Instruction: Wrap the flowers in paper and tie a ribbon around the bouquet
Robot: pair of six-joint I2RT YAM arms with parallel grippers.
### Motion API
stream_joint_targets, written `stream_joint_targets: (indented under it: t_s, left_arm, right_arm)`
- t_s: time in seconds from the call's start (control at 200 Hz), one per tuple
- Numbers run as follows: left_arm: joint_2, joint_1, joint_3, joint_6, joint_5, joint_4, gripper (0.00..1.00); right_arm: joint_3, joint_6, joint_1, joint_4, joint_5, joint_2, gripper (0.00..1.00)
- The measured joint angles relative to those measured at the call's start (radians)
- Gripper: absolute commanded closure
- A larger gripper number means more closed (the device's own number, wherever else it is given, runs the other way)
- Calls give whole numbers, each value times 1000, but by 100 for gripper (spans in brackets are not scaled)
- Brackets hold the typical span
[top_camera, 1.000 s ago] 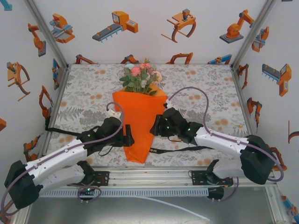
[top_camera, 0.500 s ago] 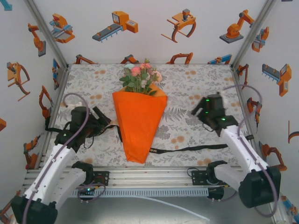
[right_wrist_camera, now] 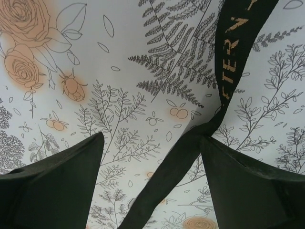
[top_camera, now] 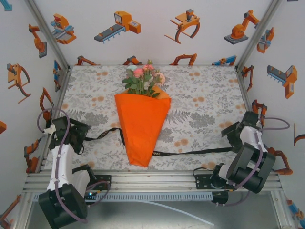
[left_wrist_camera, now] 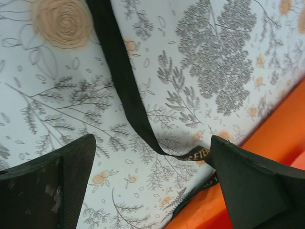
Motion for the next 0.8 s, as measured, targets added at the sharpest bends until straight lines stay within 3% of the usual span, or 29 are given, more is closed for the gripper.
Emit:
stream_joint_targets:
  t_s: [0.05,0.11,0.21,0.265,0.521,0.801]
  left_arm:
    - [0,0,0,4,13,11,3]
    - [0,0,0,8,19,16,3]
    - [0,0,0,11,19,13,3]
    - [0,0,0,11,19,13,3]
    - [16,0,0,28,30,17,2]
    - [238,-5,35,13,63,41,1]
  right_arm:
    - [12,-4,-2,0,3,17,35]
    - [21,-11,-5,6,11,32,50]
    - [8,-5,-12,60,-3,31,86]
    - [-11,-5,-13,106,-40,27,100]
    - [-46,79,13,232,-225,-33,100]
    - [121,210,245,379,-269,-219,100]
